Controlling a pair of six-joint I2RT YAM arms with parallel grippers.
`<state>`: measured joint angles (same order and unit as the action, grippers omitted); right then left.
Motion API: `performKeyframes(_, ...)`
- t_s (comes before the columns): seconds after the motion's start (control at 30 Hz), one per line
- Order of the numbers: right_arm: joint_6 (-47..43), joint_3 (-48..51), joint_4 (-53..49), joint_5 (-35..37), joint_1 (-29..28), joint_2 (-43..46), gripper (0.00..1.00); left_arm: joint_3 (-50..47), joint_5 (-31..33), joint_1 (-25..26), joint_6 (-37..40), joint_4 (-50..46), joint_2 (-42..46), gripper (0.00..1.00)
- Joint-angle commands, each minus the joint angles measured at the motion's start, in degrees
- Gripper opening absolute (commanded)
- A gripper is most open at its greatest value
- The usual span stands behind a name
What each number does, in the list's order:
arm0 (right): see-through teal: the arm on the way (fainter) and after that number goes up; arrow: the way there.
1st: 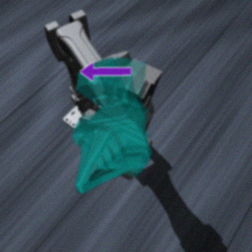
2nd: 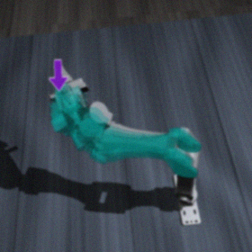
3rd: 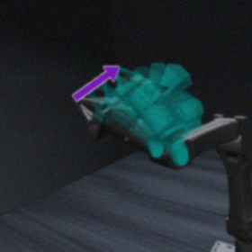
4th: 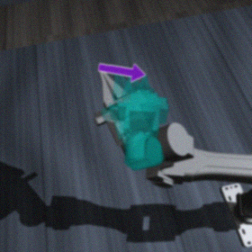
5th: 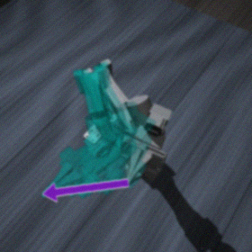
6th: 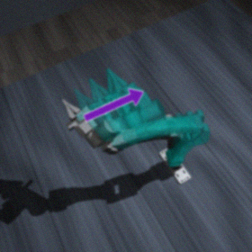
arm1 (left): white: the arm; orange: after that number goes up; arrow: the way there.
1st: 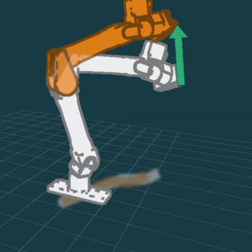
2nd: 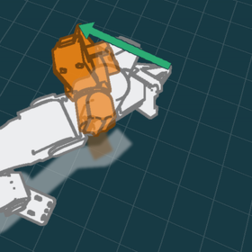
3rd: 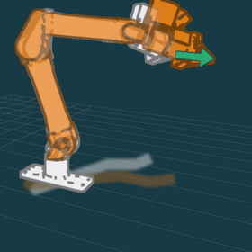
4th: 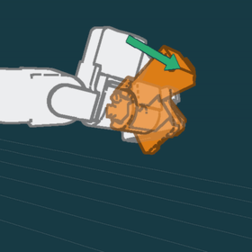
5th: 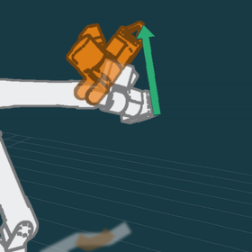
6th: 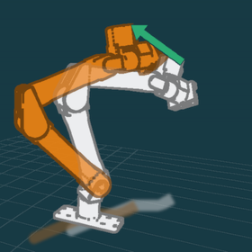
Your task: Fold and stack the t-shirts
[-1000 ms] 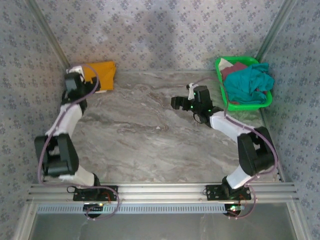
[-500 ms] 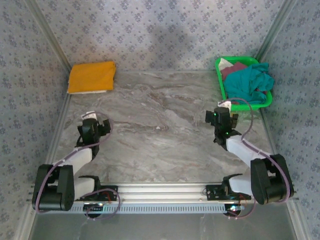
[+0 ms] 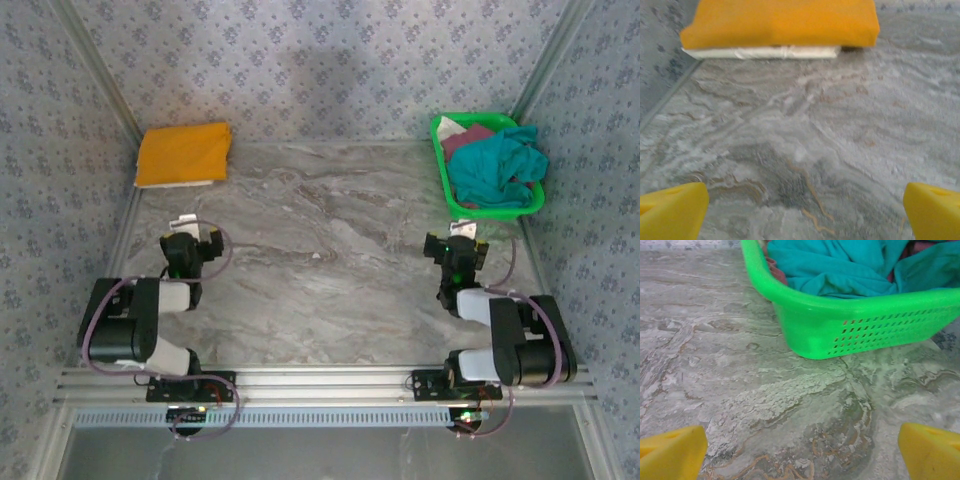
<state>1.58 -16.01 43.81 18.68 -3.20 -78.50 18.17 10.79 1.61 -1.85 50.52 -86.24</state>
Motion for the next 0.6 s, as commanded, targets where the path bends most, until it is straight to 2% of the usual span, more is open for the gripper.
performKeyframes(0.0, -5.68, 0.37, 11.02, -8.77, 0.46, -3.18, 1.00, -1.56, -4.13, 0.53, 2.67, 7.84, -0.50, 1.00)
performKeyframes(0.07, -7.34, -0.46, 10.85, -12.91, 0.38, -4.95, 1.00, -1.48, -3.33, 1.05, 3.02, 8.32, -0.84, 1.00)
performKeyframes(0.13, -4.95, -1.82, 8.27, -13.17, 1.88, -5.64, 1.00, 0.56, -1.34, 1.07, 2.41, 5.27, -1.24, 1.00)
performKeyframes(0.17, -3.74, -4.01, 5.86, -13.10, 2.93, -7.40, 1.00, 3.36, 0.96, 1.06, 1.34, 0.16, -1.43, 1.00)
performKeyframes(0.2, -2.24, -6.17, 5.22, -14.30, 3.52, -9.86, 1.00, 4.85, -0.28, -0.67, -0.16, -2.72, -1.56, 1.00)
performKeyframes(0.23, -2.01, -5.51, 4.92, -14.49, 4.64, -9.14, 1.00, 4.77, -3.30, -2.44, -1.37, -2.58, -1.58, 0.99)
performKeyframes(0.33, -2.37, -5.70, 4.30, -12.20, 4.03, -8.78, 1.00, 4.76, -2.07, -1.74, -1.04, -2.70, -1.48, 1.00)
performKeyframes(0.57, -2.21, -5.78, 4.18, -12.70, 4.23, -8.83, 1.00, 4.86, -2.01, -1.65, -0.88, -2.71, -1.58, 1.00)
